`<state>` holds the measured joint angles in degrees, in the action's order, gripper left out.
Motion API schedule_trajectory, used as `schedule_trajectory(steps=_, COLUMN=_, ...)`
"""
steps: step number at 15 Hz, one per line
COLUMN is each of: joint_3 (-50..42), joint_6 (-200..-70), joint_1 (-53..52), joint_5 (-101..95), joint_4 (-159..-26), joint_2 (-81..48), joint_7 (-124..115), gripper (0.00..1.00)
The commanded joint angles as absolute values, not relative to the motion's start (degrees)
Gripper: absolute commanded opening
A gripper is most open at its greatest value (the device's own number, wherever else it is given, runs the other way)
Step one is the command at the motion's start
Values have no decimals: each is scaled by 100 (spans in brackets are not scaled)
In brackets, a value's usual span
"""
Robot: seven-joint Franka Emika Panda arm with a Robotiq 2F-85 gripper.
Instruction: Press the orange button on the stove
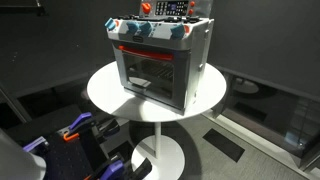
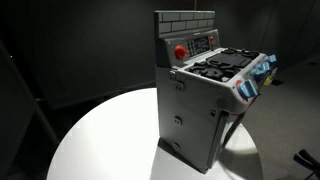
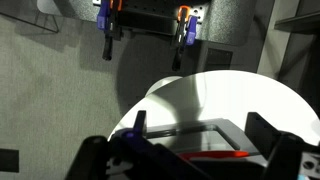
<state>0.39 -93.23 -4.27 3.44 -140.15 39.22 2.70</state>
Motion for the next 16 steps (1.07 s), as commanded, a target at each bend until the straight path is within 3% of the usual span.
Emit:
schedule_trajectory(steps=1, joint_3=75, joint_6=-9310, joint_1=-382, joint_5=363, joint_4=-14003, joint_2=3920, joint_7=291, gripper=100)
schedule_trajectory(steps=16, joint_3=122, joint_6=-9886, joint_1=-273, joint_5=151, joint_4=-13237, joint_2=3354, joint_7=192, gripper=100)
